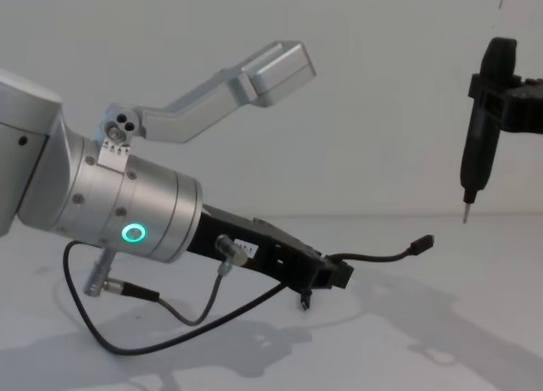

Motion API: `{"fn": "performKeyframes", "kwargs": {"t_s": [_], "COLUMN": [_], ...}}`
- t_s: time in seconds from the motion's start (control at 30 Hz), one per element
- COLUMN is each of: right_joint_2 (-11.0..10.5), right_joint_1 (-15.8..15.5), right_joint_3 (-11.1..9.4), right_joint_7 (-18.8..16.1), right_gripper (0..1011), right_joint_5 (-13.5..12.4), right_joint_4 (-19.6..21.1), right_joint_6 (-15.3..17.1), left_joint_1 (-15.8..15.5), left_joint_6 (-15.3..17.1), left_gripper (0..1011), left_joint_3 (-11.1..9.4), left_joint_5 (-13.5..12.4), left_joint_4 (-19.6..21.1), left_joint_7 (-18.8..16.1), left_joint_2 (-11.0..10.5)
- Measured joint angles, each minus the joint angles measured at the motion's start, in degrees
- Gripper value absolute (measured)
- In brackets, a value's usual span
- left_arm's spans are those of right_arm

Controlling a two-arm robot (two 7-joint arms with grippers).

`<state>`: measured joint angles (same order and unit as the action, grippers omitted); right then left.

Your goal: Pick up the data cable with the one hand.

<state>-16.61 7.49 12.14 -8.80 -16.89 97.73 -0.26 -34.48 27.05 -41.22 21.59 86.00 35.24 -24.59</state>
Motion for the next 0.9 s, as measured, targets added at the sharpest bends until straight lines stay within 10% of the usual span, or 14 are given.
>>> {"fn": "performKeyframes", "kwargs": {"t_s": [0.9], "right_joint_2": [1.7], "right_joint_1": [2.0], "right_joint_3": [0.1], "right_joint_7": [-2.7], "right_gripper": [279], "right_joint_5": [-0.1], "right_joint_4": [-2.9], "right_joint_6": [0.7], "left_joint_1": [-0.1], "left_joint_6": [-0.6], "left_gripper": [34], "left_joint_3": [0.1], "left_joint_5": [0.2], "left_joint_4": [0.3], "left_joint_7": [0.4], "left_joint_2": [-0.4]}}
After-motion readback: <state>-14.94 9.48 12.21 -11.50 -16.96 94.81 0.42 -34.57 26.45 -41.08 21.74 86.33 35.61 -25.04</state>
